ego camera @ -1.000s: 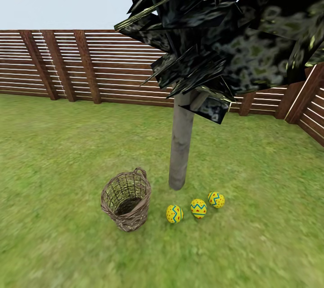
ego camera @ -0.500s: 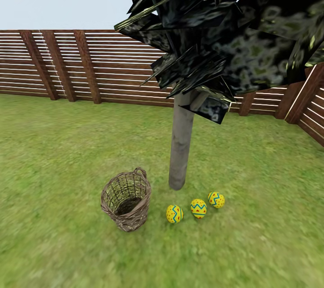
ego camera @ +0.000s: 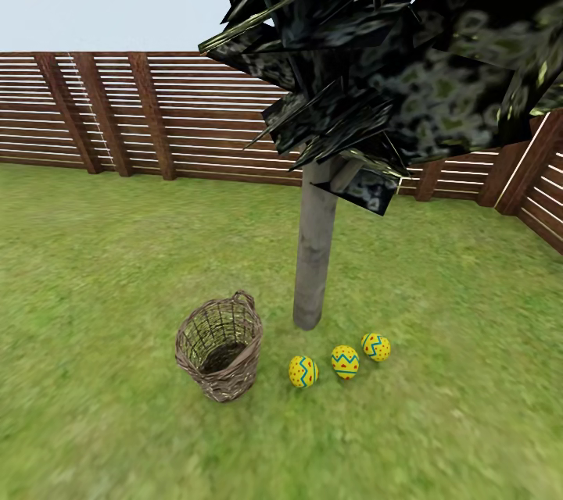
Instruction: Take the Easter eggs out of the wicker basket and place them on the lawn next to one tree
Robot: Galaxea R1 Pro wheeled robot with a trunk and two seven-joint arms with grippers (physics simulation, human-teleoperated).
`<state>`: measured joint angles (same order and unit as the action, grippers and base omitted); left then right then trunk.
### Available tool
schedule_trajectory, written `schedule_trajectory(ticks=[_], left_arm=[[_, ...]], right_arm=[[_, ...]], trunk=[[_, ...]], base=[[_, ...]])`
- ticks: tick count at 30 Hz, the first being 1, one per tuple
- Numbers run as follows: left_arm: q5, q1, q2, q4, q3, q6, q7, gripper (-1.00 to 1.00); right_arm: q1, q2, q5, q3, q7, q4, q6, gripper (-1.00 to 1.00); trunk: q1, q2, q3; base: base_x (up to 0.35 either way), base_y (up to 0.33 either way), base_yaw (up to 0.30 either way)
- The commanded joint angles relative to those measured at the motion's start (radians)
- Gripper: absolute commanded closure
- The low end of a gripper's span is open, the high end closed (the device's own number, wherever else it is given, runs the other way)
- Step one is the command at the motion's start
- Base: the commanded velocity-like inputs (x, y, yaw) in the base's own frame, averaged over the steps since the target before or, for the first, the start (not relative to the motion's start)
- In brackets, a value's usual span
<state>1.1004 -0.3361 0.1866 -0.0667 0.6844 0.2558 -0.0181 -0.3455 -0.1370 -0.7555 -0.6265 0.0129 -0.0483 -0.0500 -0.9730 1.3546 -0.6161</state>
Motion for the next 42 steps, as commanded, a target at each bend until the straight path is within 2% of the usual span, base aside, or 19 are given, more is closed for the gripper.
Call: schedule_trajectory(ticks=[1, 42], left_arm=[[0.006, 0.000, 0.001, -0.001, 0.006, 0.003, -0.002, -1.00], [0.006, 0.000, 0.001, -0.001, 0.006, 0.003, -0.002, -1.00]], right_arm=[[-0.001, -0.001, -0.005, -0.008, 0.001, -0.004, -0.005, -1.00], [-0.001, -0.001, -0.005, -0.007, 0.002, -0.004, -0.005, -1.00]], trunk=[[0.000, 0.000, -0.001], [0.000, 0.000, -0.001]], base=[[0.000, 0.000, 0.000], [0.000, 0.000, 0.000]])
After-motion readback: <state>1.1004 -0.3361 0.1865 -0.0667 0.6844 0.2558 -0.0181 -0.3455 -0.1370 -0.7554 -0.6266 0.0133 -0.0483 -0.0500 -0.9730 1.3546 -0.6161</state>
